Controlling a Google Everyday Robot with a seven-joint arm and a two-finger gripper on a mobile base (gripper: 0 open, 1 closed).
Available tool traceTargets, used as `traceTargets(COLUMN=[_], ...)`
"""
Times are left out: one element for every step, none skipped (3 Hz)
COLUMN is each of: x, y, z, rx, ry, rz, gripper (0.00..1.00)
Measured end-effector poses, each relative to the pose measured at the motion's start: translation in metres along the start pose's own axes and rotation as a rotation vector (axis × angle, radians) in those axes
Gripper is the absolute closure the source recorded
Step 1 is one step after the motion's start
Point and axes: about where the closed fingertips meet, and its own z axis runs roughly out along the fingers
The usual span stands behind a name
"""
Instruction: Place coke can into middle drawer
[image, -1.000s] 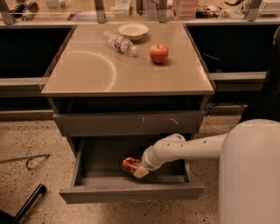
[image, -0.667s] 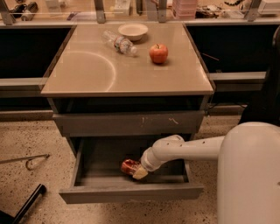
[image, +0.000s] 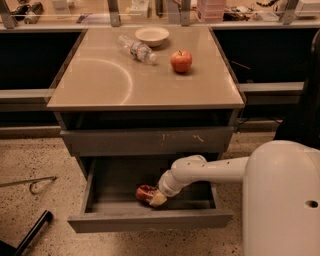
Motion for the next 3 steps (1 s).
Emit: traceTargets(x=[0.0, 0.0, 0.0], y=[0.0, 0.0001, 0.0001], z=[0.0001, 0.0001, 0.0002], rx=[0.0, 0.0, 0.0], ry=[0.0, 0.0, 0.0], rz=[0.0, 0.0, 0.0], gripper=[0.81, 0.58, 0.35])
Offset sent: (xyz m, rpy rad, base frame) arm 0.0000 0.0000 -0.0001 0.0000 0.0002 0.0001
